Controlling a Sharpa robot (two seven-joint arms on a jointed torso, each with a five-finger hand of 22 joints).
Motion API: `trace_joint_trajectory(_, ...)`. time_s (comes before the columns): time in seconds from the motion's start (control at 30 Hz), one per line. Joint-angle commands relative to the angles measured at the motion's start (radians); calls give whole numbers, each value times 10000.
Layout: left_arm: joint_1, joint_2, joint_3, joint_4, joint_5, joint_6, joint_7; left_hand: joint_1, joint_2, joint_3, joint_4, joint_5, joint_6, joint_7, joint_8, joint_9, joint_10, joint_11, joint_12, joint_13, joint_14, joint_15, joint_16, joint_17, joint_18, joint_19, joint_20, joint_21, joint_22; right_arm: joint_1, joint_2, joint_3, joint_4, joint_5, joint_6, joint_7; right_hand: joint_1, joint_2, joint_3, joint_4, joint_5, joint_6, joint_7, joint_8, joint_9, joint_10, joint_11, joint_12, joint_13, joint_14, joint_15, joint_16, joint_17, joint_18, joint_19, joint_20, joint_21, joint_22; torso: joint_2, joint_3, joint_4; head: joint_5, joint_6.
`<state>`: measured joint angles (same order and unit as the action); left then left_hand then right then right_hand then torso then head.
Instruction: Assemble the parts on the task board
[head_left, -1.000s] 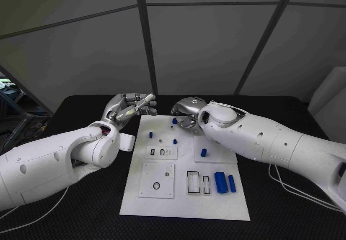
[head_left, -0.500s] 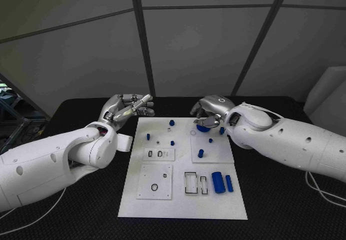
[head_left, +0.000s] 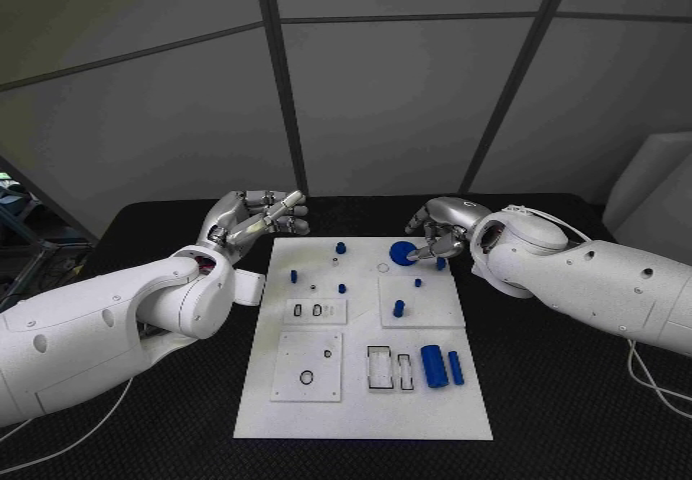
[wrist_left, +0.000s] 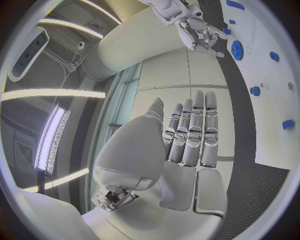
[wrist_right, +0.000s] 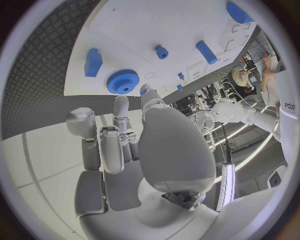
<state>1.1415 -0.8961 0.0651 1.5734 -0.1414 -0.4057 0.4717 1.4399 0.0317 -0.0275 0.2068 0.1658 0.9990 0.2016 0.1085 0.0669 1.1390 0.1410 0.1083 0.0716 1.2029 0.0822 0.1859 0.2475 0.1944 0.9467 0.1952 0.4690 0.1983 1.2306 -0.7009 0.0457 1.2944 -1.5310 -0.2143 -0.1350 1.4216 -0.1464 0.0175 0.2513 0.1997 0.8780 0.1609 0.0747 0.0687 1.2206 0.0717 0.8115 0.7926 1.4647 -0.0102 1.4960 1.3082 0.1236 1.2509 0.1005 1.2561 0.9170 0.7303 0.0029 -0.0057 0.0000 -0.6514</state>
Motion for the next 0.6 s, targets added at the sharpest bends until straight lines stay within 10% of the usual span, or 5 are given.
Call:
trace_joint_trajectory(0.03,13,21,9,0,-45,121,37,-58,-40,-15,-10,-51,71,13,-30,9,85,-16,-58,11,34,30,-34,11,-125,-23,2,8,8,17,84,13,-141,213,711,-350,183,-15,-24,169,88,-4,36,66,9,434,12,1198,1268,749,72,155,952,-115,155,23,169,287,8,-18,-1,-26,6)
trace_joint_trajectory(0.6,13,47,9,-42,-45,140,33,-58,-44,-15,-11,-52,68,9,-36,7,87,-17,-63,10,42,28,-34,17,-124,-21,1,10,9,16,548,14,-678,387,828,-526,169,382,-70,182,585,225,64,205,22,2164,73,5498,5686,1002,151,663,2349,-317,719,106,920,1573,13,-8,5,-15,-50)
